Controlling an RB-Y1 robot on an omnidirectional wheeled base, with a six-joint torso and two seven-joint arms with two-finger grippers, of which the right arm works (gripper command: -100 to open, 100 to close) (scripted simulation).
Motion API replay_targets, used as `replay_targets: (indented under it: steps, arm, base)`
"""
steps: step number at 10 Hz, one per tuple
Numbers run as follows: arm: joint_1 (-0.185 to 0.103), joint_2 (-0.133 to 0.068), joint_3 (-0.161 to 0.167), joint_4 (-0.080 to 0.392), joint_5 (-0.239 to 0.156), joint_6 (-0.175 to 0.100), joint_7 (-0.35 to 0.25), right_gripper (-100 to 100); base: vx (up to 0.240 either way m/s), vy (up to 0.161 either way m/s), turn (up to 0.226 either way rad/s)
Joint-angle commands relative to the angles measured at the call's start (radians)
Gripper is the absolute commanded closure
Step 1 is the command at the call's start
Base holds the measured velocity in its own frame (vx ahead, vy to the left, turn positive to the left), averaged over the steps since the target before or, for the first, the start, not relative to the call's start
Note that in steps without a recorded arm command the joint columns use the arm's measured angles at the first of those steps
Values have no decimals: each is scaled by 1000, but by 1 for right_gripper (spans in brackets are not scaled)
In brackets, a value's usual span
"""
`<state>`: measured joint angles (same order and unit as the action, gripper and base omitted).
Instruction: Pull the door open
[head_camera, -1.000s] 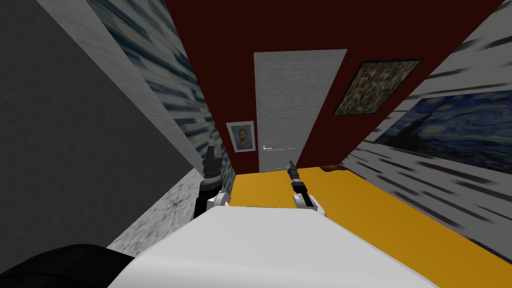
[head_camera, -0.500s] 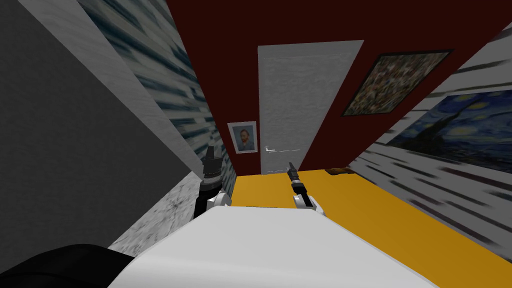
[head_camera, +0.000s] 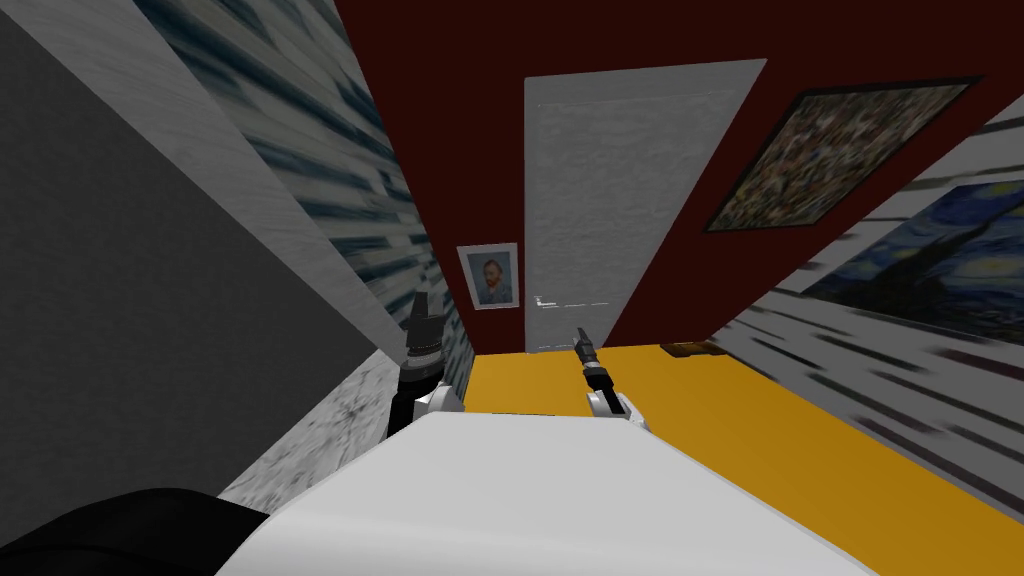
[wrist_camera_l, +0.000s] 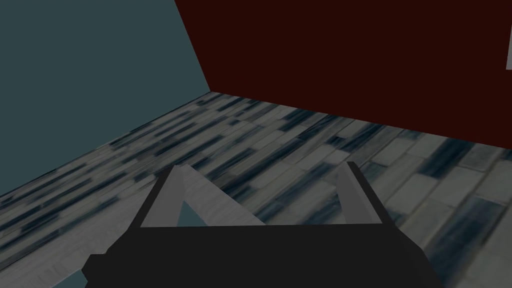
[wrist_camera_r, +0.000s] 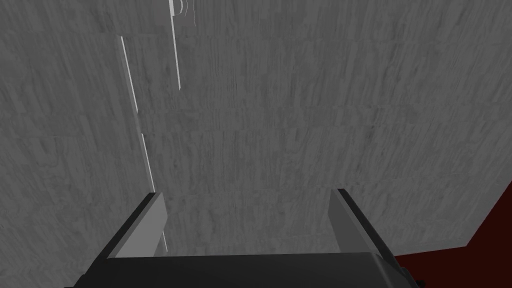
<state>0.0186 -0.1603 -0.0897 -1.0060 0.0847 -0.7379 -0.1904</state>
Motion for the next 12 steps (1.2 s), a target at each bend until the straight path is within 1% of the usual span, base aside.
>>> replay_targets:
  steps: [1, 7, 11, 12]
  arm:
    - [-15, -2, -4, 40, 5, -11, -6, -100]
    - [-68, -13, -17, 182, 21, -54, -28, -100]
    - [-99, -19, -24, 263, 30, -78, -41, -100]
    - [-112, -21, -28, 299, 34, -89, -47, -100]
  base:
    - [86, 47, 37]
    - [111, 38, 33]
    - [88, 28, 29]
    - [134, 37, 45]
